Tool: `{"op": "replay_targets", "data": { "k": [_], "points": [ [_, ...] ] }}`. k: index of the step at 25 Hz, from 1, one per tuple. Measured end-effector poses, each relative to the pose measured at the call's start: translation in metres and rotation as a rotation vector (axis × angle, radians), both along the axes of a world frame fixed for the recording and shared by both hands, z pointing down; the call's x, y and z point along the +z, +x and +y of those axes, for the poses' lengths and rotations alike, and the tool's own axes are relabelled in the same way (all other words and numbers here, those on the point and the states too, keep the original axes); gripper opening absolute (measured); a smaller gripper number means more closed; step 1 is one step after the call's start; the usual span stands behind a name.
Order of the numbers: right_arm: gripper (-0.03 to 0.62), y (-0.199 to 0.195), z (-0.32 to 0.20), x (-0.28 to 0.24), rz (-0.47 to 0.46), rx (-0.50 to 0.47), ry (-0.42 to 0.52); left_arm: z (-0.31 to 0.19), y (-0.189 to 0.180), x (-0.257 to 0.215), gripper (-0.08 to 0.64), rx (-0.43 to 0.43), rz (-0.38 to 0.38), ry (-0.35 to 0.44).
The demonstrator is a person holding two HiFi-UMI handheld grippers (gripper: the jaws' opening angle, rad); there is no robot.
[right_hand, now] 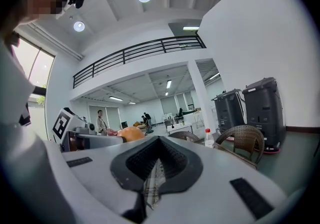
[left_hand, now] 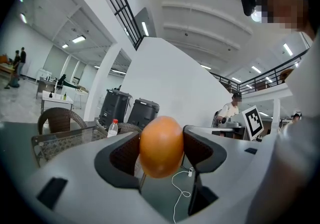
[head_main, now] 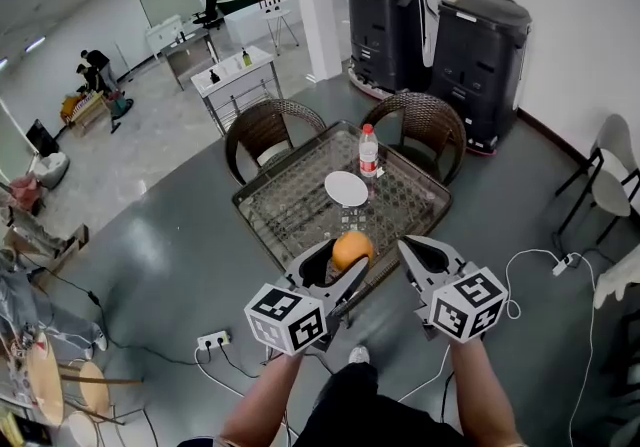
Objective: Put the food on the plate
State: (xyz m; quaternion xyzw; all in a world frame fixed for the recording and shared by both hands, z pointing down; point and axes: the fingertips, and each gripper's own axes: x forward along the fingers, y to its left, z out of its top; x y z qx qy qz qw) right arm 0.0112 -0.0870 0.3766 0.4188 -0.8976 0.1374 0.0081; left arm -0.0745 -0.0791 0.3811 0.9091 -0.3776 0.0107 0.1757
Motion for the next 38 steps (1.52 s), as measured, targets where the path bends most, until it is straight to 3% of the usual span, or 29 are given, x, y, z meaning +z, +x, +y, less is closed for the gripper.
{"op": "replay_targets", "data": {
  "k": [7,18,38],
  "points": [
    [0.005,-0.021,-0.06,0.016,0.0,0.022,-0.06,-0.061,-0.018,0.014,0.284,0.025,0.001,-0.041],
    [0.005,-0.042,-0.102,0.046,-0.003,0.007,-0.132,-0.1,-0.028,0.039,0.284,0.029,0.024,-0.096],
    [0.005,-0.033,-0.214,0.01,-0.023,-0.19,-0.04,-0.185,-0.003,0.022,0.284,-0.132,0.018,-0.051]
  ]
}}
